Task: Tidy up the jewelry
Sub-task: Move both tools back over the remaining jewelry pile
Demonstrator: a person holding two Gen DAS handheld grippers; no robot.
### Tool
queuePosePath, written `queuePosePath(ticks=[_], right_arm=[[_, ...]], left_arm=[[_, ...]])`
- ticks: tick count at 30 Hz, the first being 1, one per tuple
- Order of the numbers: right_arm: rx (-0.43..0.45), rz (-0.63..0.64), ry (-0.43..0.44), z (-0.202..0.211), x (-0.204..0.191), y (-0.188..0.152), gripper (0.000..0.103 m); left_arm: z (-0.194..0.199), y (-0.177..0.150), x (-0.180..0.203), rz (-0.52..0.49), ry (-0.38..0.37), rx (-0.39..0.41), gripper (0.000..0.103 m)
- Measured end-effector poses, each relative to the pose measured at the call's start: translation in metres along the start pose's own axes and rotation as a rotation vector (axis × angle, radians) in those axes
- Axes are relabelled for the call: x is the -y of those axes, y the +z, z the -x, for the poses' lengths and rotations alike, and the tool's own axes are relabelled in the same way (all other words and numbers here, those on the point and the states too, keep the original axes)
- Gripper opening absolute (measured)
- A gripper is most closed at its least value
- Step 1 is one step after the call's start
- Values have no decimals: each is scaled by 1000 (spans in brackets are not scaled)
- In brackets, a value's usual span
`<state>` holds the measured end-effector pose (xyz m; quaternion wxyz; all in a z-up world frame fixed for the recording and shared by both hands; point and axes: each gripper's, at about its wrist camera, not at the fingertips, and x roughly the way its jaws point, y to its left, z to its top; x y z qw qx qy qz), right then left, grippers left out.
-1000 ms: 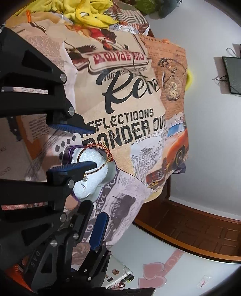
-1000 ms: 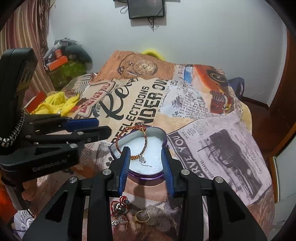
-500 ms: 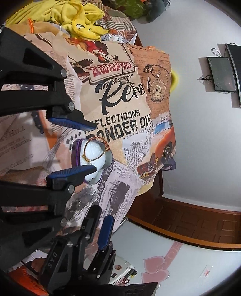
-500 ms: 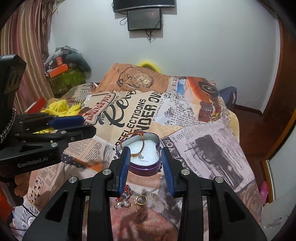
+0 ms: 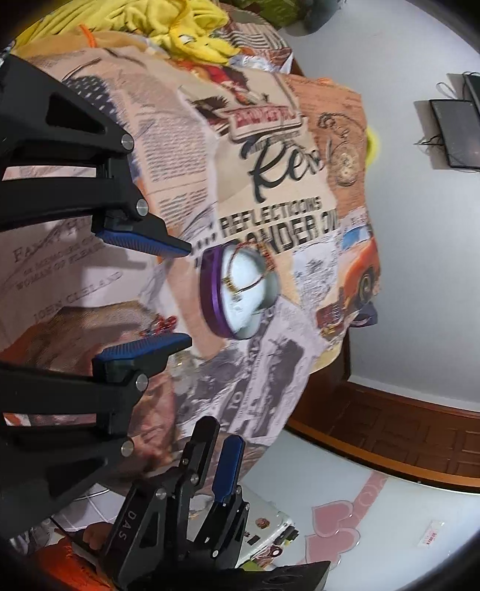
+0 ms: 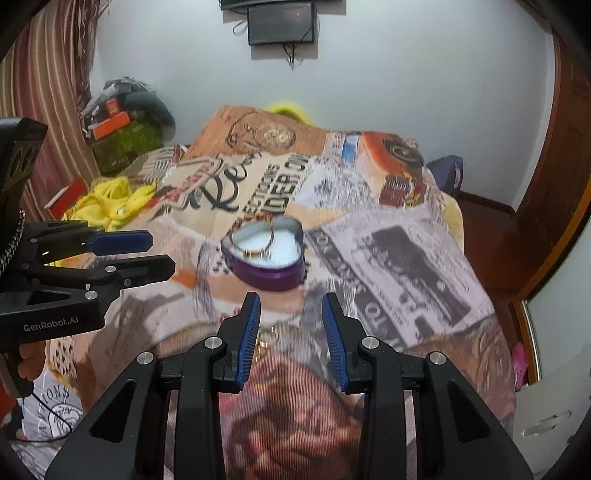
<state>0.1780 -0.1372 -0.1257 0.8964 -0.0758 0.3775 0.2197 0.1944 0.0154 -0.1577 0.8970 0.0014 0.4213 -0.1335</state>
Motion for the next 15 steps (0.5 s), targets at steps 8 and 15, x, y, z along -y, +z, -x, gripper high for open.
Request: queuePosePath(ticks=[8, 15], right_arm=[[-79, -19, 39, -14, 0, -25, 31], [-150, -11, 97, -36, -9, -41, 31]], left_arm=[[-19, -24, 8, -5, -7, -66, 42], [-26, -40, 4, 10, -1, -94, 42]])
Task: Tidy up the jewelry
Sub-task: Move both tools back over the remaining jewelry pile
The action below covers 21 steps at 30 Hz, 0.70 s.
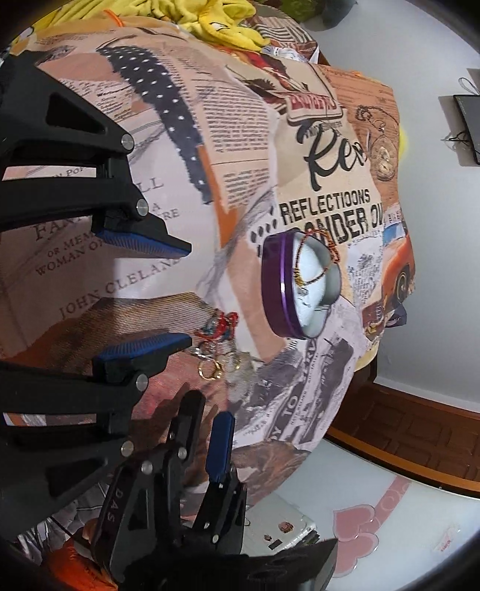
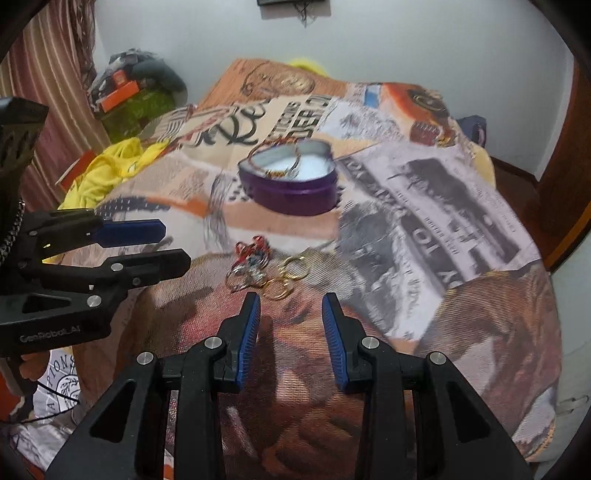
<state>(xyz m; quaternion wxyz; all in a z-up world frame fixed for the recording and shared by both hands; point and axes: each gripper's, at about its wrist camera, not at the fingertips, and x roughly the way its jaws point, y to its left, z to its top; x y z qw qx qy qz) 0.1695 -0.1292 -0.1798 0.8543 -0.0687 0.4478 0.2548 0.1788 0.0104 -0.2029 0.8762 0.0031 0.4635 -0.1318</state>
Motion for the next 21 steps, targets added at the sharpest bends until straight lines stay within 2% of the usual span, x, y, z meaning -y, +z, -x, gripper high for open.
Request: queuePosePath(ticks=[5, 8, 10, 14, 16, 18, 21], right_arm=[[-25, 24, 6, -13, -5, -1, 31], [-25, 46, 9, -18, -8, -1, 31], [-21, 55, 10, -19, -9, 0, 31], [-8, 75, 22, -22, -12, 0, 17], [-3, 82, 23, -23, -12, 1, 16], [1, 80, 23, -24, -11, 2, 10], [5, 62, 27, -21, -6, 2, 9]], left_arm=[[-1, -3, -1, 2, -14, 4, 40], [-2, -3, 0, -4, -38, -1, 30], [-3, -3, 3, -17, -57, -6, 27], [-5, -3, 11, -42, -87, -19, 23], [-7, -3, 15, -53, -94, -25, 23], [-10, -2, 18, -58, -104, -32, 23], [-17, -1, 21, -54, -128, -51, 20]])
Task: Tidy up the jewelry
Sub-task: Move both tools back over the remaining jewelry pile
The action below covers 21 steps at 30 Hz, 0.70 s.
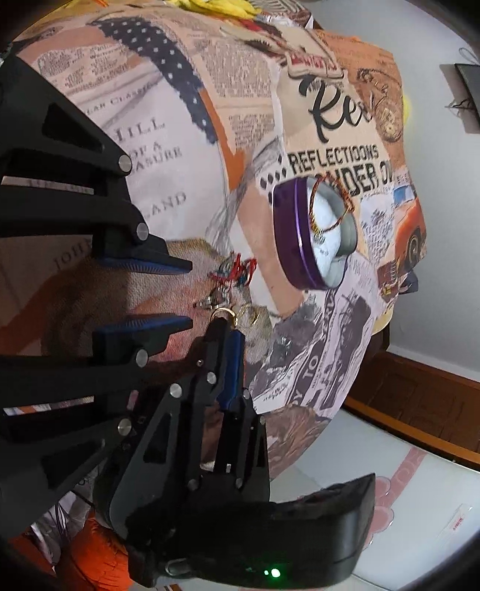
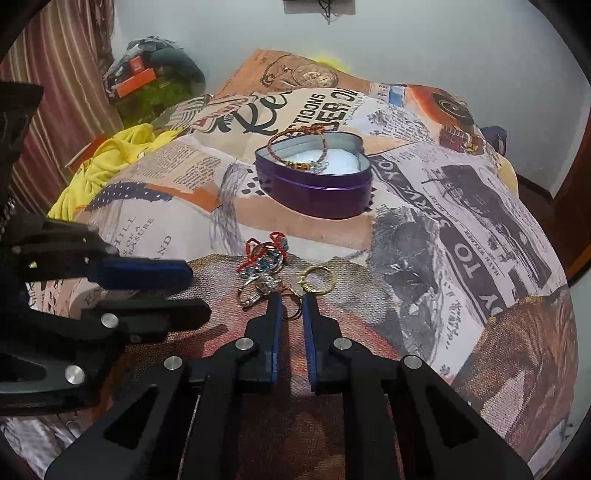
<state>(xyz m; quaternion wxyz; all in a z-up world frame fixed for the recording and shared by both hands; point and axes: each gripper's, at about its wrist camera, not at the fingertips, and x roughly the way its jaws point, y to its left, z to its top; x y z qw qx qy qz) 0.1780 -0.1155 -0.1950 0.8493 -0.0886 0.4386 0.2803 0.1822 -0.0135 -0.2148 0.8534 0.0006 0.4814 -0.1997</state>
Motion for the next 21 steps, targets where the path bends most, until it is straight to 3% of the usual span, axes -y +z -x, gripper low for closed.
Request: queuePosePath(ticks=[13, 16, 18, 21], right_arm=[[12, -78, -43, 20, 30, -4, 9], [-7, -93, -49, 19, 34, -5, 17], [-7, -92, -46, 19, 34, -7, 28], [1, -85, -42, 21, 31, -8, 31]], left_arm=[[-30, 19, 2, 33, 22, -42, 18], [-34, 23, 2, 38, 27, -43, 18], [-35, 24, 3, 34, 35, -38, 17], [-36, 24, 2, 39, 42, -25, 13]])
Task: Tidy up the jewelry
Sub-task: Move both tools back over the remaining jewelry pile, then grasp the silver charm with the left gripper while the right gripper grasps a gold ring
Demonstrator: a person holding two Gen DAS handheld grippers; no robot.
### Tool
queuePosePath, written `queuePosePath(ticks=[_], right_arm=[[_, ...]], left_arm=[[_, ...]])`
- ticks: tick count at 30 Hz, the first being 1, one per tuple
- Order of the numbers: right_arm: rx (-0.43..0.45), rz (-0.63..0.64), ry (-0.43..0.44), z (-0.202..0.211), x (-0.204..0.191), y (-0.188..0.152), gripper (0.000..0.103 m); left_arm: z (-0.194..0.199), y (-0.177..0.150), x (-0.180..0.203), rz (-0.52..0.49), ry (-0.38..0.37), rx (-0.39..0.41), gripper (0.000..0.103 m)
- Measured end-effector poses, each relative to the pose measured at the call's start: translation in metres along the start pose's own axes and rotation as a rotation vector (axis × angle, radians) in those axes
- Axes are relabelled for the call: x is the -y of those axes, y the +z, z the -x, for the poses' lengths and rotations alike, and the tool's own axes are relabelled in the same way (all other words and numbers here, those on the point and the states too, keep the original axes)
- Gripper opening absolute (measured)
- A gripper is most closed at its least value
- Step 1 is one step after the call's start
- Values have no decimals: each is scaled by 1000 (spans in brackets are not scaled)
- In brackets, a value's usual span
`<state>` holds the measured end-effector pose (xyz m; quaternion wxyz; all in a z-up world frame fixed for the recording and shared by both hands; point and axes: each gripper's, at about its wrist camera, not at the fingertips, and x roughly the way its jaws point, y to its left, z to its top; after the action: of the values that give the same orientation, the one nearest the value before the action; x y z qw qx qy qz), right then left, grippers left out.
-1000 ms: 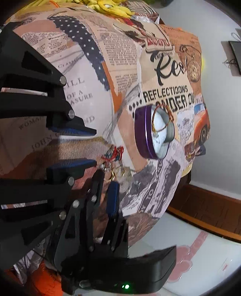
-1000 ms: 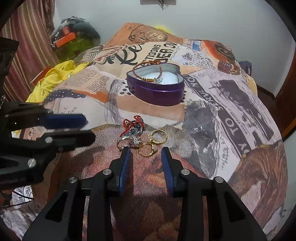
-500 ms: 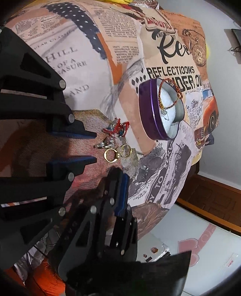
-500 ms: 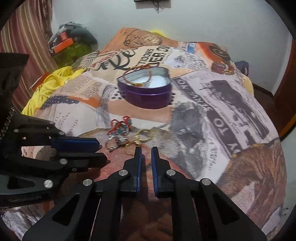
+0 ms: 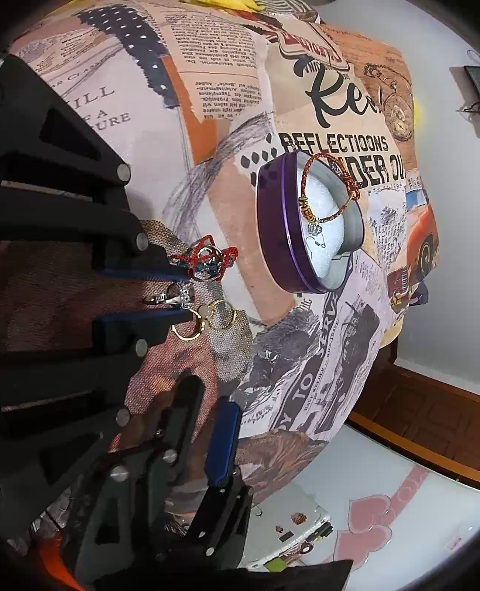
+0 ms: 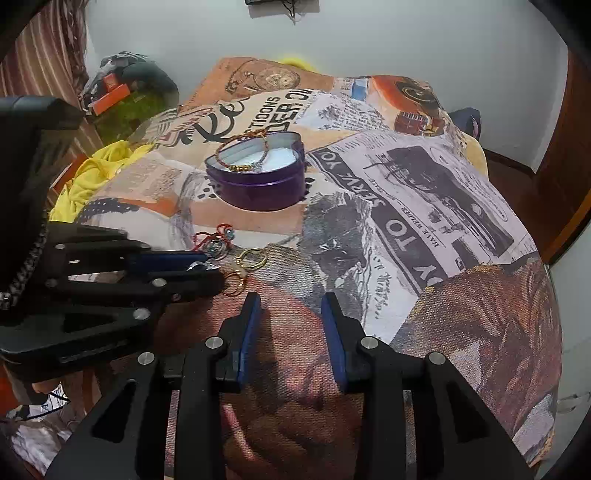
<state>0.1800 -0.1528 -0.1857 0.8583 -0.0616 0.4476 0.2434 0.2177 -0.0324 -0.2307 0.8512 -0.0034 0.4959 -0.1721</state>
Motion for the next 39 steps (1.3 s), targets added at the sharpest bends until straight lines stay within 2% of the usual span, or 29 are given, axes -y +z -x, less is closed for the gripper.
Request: queuePosePath(ticks=[11, 17, 20, 23, 30, 34, 37, 38, 39], right_arm=[[-15, 55, 47, -14, -24, 5, 31], [-22, 73, 29, -28, -35, 10, 30], [-18, 80, 21, -29, -37, 10, 16], [-20, 66, 31, -29, -34, 11, 6], [-11, 35, 55, -23, -32, 11, 4], [3, 63, 40, -16, -38, 11, 4], [4, 69, 40, -12, -41, 14, 9], [-2, 67, 43, -13, -41, 15, 18], [-9, 64, 44, -14, -41, 16, 33]], left_arm=[[37, -12, -25, 52, 27, 70, 13], [45, -18, -36, 80, 32, 80, 13], [47, -19, -39, 87, 28, 86, 13], [50, -19, -38, 87, 25, 94, 13], [56, -18, -35, 79, 29, 112, 13], [59, -18, -38, 83, 32, 120, 13], [61, -17, -40, 89, 36, 126, 13], [62, -18, -40, 92, 35, 127, 13], [63, -18, -41, 95, 35, 129, 13]])
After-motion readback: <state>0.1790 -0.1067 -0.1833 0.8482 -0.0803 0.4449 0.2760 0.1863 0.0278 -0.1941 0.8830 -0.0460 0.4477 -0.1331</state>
